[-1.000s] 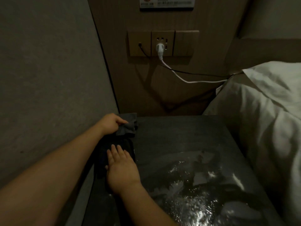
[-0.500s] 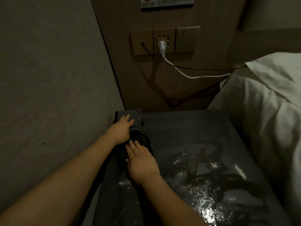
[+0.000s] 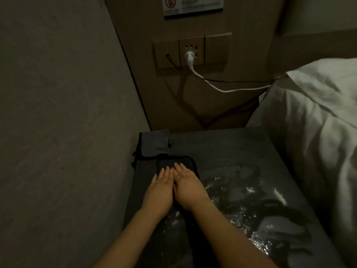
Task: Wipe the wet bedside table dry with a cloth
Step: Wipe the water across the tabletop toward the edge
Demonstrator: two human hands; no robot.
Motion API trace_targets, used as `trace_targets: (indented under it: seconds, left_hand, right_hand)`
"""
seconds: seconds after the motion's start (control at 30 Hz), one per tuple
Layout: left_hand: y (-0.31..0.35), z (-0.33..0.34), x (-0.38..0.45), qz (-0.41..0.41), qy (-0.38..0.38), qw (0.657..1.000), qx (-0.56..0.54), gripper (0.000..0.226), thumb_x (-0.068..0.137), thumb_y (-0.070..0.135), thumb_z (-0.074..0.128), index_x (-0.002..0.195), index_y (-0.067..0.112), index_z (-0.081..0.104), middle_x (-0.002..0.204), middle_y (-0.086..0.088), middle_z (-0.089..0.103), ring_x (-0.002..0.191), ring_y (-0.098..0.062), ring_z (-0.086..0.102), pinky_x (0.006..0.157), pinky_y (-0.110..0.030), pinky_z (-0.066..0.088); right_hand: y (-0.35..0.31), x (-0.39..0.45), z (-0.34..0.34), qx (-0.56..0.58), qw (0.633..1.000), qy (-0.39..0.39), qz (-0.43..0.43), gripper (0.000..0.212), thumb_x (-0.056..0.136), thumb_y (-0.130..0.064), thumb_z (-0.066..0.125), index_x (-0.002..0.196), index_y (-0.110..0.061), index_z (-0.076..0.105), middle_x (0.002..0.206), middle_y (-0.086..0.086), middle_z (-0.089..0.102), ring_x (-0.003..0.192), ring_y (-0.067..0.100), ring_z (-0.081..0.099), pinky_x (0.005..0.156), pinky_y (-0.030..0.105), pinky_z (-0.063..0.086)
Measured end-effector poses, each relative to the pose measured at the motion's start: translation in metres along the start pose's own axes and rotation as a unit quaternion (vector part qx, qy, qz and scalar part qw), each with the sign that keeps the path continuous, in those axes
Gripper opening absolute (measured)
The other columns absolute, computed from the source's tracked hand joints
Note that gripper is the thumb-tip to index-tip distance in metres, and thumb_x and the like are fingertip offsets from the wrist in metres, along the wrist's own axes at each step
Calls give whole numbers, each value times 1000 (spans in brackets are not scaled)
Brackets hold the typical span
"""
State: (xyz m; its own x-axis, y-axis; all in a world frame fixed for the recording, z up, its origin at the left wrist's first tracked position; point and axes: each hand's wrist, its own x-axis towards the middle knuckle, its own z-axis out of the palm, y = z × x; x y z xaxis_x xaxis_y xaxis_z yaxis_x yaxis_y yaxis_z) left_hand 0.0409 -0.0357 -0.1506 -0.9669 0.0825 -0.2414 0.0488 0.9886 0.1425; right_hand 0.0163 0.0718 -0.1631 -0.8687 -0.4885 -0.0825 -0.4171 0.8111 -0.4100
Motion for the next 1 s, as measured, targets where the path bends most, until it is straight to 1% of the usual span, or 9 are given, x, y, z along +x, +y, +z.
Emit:
trace_targets:
  seconds: [0.07,0.17,0.3,0.4,0.5,0.6,0.7,0.9,1.0]
  left_hand:
    - [11,-3,3,10,-15,1000,24,62,100,12,29,151,7,-7,162,-10,-7,150,-20,-5,122,-32,0]
    - [30,-7,12,36,-29,998,31,64,100,12,30,151,6,-7,161,-11,-9,150,-21,-6,122,-32,0]
    - [60,-9,30,60,-40,996,47,63,100,15,29,151,5,-7,161,-14,-11,149,-23,-7,122,-33,1]
    - [83,-13,43,90,-45,991,85,66,99,17,33,151,4,-6,160,-15,-13,149,-26,-9,122,-36,1]
    - [105,-18,57,133,-55,984,101,72,97,19,41,151,3,-4,160,-16,-10,149,-26,-8,121,-36,1]
    - [126,-21,72,154,-85,981,86,82,93,20,51,151,4,-5,160,-16,-10,149,-26,-6,122,-36,3]
    - [145,-20,86,155,-108,981,46,87,90,17,55,151,6,-7,160,-14,-14,149,-25,-3,122,-37,9]
    - [177,-22,109,170,-110,978,53,88,90,16,54,151,4,-9,159,-15,-18,149,-25,-7,121,-36,8]
    - [191,-22,119,178,-103,977,52,86,91,18,51,151,3,-9,159,-18,-17,149,-26,-7,122,-35,7]
  right_hand:
    - [11,-3,-2,-16,1000,-4,2,54,98,-20,28,147,-8,11,158,9,6,146,20,3,119,32,3]
    - [31,-9,-10,-28,1000,0,13,55,96,-17,29,147,-8,10,158,10,5,146,20,2,119,32,3]
    - [59,-17,-26,-30,999,1,31,54,97,-18,27,147,-10,7,159,7,3,146,19,0,119,32,4]
    - [80,-22,-37,-42,998,-2,42,55,98,-20,26,148,-10,6,159,7,2,146,18,-1,119,31,2]
    - [102,-27,-45,-35,997,8,61,56,98,-20,27,148,-11,4,159,5,2,146,17,-1,119,31,2]
    - [124,-31,-55,-40,996,14,75,56,98,-18,28,148,-10,3,159,7,1,146,18,-1,118,29,0]
    - [144,-33,-64,-47,994,18,92,56,98,-19,28,148,-9,3,159,8,0,146,18,-1,117,27,-2]
    - [175,-33,-79,-40,992,27,118,55,99,-20,28,148,-9,4,159,8,1,146,18,0,118,28,0]
    - [188,-34,-90,-54,990,28,124,54,100,-19,28,147,-7,5,158,11,2,146,20,1,117,26,-2]
